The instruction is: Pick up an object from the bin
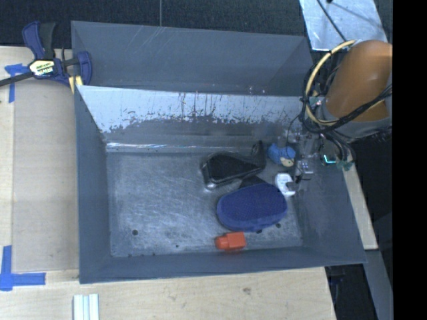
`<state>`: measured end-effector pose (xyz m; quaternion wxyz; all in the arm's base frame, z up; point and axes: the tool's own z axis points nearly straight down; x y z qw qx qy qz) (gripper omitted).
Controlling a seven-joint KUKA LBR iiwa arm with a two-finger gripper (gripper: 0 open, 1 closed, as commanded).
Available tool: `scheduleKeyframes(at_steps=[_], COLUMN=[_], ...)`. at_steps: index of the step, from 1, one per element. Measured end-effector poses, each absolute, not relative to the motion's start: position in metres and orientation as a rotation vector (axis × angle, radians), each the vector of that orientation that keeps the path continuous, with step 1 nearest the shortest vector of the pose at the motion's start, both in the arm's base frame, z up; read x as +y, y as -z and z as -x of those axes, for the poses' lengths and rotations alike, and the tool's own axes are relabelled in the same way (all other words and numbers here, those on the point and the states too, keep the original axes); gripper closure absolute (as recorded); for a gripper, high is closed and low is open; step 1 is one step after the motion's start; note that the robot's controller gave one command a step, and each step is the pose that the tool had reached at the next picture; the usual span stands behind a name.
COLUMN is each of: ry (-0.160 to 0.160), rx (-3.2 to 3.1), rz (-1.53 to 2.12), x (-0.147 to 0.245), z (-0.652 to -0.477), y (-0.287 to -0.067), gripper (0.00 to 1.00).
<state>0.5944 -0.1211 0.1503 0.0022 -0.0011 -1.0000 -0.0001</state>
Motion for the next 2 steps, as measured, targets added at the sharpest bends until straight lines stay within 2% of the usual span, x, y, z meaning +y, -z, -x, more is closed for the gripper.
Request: scheduleKeyframes(at_steps=[1,2], ry=[-0.011,-0.012], rx=[-3.160,-3.162], rz=[-0.018,-0.034], x=[-0.073,0.004], z=[-0.607,-0.610], y=[-0.075,-0.078], gripper=[0.00,0.00])
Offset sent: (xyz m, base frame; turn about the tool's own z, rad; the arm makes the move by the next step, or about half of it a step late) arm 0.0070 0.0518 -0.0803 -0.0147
